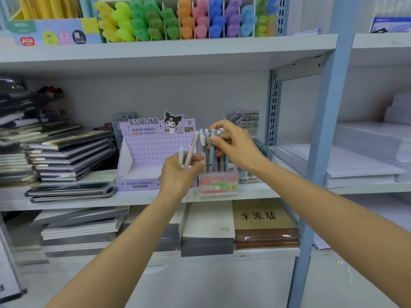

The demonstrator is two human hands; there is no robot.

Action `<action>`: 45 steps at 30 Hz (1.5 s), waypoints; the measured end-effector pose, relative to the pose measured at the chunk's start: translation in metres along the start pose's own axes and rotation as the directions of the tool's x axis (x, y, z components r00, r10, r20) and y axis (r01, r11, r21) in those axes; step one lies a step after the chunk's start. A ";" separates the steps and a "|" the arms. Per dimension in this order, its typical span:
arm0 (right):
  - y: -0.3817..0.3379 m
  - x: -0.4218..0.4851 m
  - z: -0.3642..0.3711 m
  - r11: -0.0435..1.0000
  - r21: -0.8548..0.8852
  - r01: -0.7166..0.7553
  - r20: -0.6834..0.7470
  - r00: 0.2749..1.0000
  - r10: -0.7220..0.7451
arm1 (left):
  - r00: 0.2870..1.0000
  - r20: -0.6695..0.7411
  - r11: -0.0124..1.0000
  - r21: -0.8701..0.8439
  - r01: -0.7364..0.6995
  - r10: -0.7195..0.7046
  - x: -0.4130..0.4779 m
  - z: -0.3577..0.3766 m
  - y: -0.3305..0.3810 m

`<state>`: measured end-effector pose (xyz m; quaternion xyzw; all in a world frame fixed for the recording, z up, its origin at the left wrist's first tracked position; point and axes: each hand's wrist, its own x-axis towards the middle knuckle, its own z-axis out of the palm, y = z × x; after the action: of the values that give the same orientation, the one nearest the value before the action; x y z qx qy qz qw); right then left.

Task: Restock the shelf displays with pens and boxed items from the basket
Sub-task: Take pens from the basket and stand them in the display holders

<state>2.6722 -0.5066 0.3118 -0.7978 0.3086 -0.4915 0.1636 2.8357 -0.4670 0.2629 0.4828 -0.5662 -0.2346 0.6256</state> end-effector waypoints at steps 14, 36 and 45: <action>-0.022 -0.005 -0.002 0.994 0.088 -0.060 -0.077 0.995 0.067 | 0.992 0.127 1.000 0.007 0.004 -0.005 -0.015 -0.012 0.022; -0.021 -0.049 -0.034 0.881 0.365 -0.300 0.367 0.916 0.160 | 0.996 0.034 0.852 -0.516 0.090 -0.084 -0.019 -0.021 0.059; -0.037 -0.027 -0.034 0.964 0.254 -0.083 0.088 0.994 0.063 | 0.989 0.131 0.968 -0.249 -0.026 0.061 -0.022 -0.005 0.059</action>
<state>2.6451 -0.4594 0.3297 -0.7767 0.2647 -0.4890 0.2960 2.8199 -0.4216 0.3044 0.3712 -0.5849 -0.3224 0.6451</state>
